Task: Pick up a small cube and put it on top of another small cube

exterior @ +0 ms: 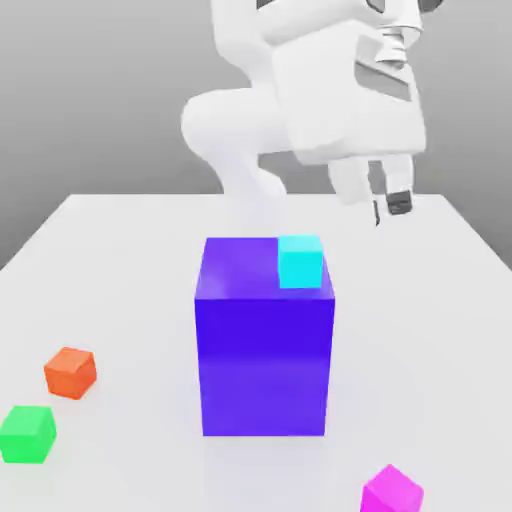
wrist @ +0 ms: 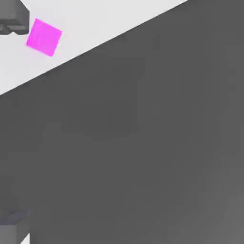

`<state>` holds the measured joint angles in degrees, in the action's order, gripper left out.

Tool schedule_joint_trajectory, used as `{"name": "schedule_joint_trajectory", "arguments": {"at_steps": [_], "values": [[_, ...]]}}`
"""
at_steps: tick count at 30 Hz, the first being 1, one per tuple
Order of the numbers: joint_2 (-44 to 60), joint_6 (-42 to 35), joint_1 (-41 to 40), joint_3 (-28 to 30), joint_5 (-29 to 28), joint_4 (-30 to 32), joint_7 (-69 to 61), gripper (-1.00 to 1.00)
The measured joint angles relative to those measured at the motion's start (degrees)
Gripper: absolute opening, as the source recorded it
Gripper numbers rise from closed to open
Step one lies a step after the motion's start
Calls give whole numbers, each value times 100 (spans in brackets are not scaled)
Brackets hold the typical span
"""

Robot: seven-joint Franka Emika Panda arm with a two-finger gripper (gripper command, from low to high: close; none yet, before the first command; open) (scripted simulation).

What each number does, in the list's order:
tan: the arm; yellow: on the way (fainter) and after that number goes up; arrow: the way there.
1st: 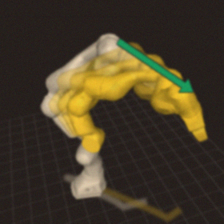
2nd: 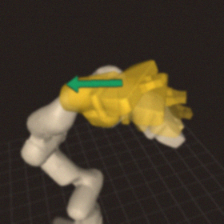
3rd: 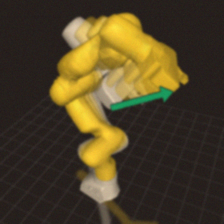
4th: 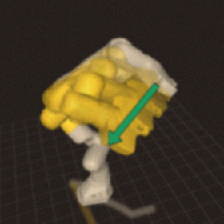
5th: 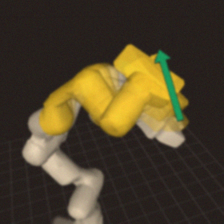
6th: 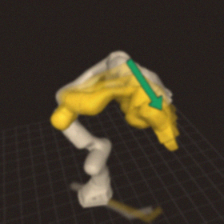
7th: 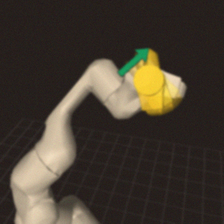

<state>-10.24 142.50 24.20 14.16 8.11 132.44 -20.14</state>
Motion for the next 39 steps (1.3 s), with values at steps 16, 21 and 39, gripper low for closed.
{"name": "schedule_joint_trajectory", "arguments": {"at_steps": [16, 21, 39], "values": [[2107, 659, 272, -308, 313, 46, -3837, 0], [2711, 902, 222, -497, 22, 75, -4759, 0], [3174, 1154, 128, -647, -176, 50, -5168, -100]]}}
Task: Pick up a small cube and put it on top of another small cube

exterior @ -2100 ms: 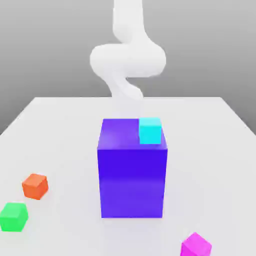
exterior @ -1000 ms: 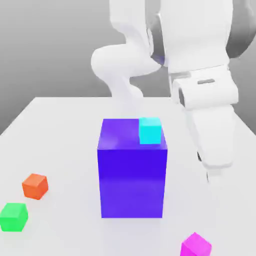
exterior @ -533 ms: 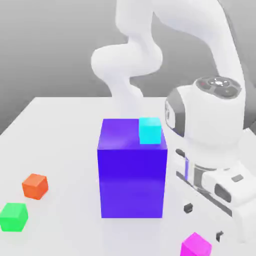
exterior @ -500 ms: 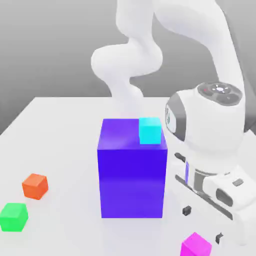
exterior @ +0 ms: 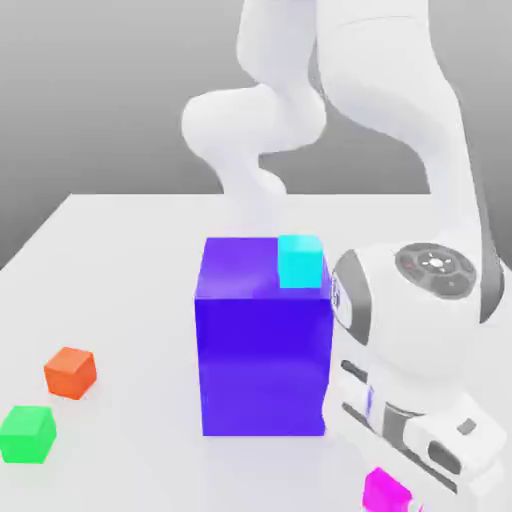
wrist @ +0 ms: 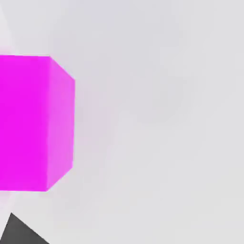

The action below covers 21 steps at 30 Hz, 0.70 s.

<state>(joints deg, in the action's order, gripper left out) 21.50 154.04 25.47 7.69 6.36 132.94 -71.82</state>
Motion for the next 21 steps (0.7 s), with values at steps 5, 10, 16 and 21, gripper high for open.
{"name": "schedule_joint_trajectory", "arguments": {"at_steps": [5, 10, 16, 21], "values": [[-307, -288, -497, 700, 154, 138, 452, -100], [-494, -458, -1121, 1470, 364, 261, 958, -100], [-771, -654, -1915, 2477, 607, 410, 1642, -100], [-633, -517, -2438, 2785, 1055, 451, 1749, -100]]}}
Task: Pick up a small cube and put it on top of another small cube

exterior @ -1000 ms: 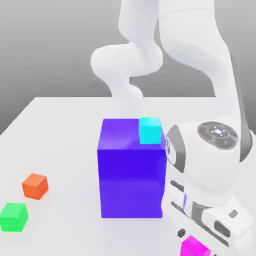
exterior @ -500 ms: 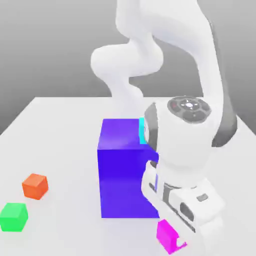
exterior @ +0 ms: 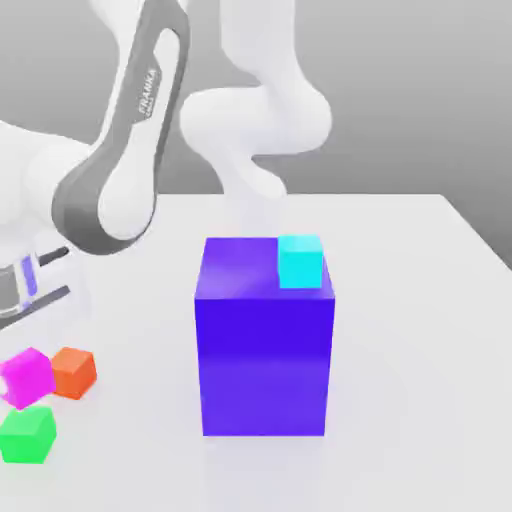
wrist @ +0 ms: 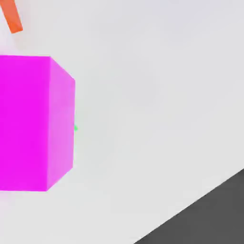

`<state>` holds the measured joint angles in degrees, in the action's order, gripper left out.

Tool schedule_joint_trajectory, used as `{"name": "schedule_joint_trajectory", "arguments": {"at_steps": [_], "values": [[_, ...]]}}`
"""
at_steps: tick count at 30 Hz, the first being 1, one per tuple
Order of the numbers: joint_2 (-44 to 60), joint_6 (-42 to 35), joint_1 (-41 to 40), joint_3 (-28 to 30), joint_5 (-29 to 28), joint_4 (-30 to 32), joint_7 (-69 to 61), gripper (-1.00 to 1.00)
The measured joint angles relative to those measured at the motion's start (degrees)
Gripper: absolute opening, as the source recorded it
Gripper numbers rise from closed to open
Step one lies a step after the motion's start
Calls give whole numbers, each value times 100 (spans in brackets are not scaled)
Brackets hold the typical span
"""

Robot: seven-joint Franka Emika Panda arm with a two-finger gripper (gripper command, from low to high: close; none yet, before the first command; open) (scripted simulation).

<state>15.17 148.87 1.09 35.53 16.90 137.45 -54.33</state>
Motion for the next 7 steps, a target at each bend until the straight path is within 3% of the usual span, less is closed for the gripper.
{"name": "schedule_joint_trajectory", "arguments": {"at_steps": [3, 4, 7], "values": [[452, 328, -315, -369, 526, -53, -354, -100], [612, 443, -427, -510, 713, -72, -485, 100], [612, 442, -427, -510, 713, -72, -485, 100]]}}
